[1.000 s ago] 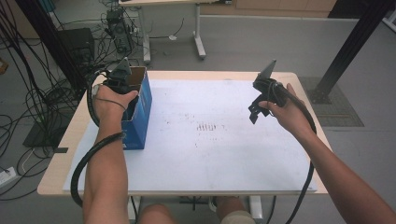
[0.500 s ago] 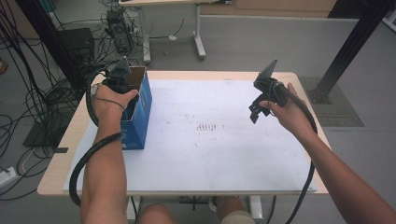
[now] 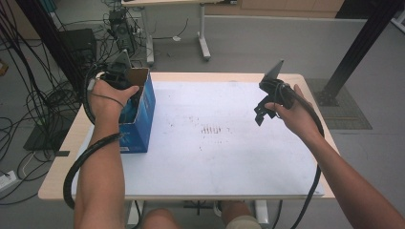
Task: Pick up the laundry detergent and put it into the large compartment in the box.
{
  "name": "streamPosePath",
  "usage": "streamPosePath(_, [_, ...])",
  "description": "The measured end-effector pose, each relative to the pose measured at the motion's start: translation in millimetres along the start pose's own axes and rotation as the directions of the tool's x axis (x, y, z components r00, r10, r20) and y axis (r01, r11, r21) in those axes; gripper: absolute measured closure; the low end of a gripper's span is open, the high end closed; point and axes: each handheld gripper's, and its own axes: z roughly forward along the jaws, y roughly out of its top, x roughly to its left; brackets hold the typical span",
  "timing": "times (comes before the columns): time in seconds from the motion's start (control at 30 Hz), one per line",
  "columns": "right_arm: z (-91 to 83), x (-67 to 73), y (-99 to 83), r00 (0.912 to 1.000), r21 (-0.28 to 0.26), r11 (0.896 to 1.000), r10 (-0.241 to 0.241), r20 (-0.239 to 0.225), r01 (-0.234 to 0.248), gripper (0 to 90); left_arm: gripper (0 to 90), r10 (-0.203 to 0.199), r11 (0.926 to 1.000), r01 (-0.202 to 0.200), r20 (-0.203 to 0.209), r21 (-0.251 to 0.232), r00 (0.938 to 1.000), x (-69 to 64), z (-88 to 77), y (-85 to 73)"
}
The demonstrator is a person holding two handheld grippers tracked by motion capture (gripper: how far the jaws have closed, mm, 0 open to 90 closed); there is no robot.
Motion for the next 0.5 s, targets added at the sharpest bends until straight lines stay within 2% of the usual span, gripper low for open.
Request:
streamPosePath(0.2, [-1.3, 2.4, -1.4, 1.0000, -0.005, 1.000, -0.006, -0.001, 0.006, 11.3, 26.5, 0.025, 0.9996, -0.026, -0.005, -0.014, 0.9997, -0.6, -21.9, -1.7])
streamPosePath(0.33, [-2.8, 1.9, -2.0, 1.0000, -0.009, 1.000, -0.004, -0.004, 0.004, 11.2, 23.5, 0.063, 0.9973, -0.063, 0.004, -0.039, 0.9980, -3.4, -40.7, -3.0])
streamPosePath(0.43, [-3.6, 1.0, -1.4, 1.0000, -0.009, 1.000, -0.004, -0.002, 0.004, 11.3, 20.7, 0.120, 0.9906, -0.120, -0.002, -0.067, 0.9928, -14.4, -54.8, -2.6])
streamPosePath(0.47, [-3.9, 0.9, -1.2, 1.0000, -0.010, 1.000, 0.000, -0.003, 0.000, 11.3, 19.6, 0.132, 0.9884, -0.131, 0.003, -0.076, 0.9912, -16.8, -57.8, -2.5])
streamPosePath(0.5, [-4.3, 0.6, -1.2, 1.0000, -0.010, 1.000, 0.003, -0.003, -0.003, 11.3, 18.7, 0.159, 0.9835, -0.157, 0.017, -0.089, 0.9871, -19.7, -62.9, -1.4])
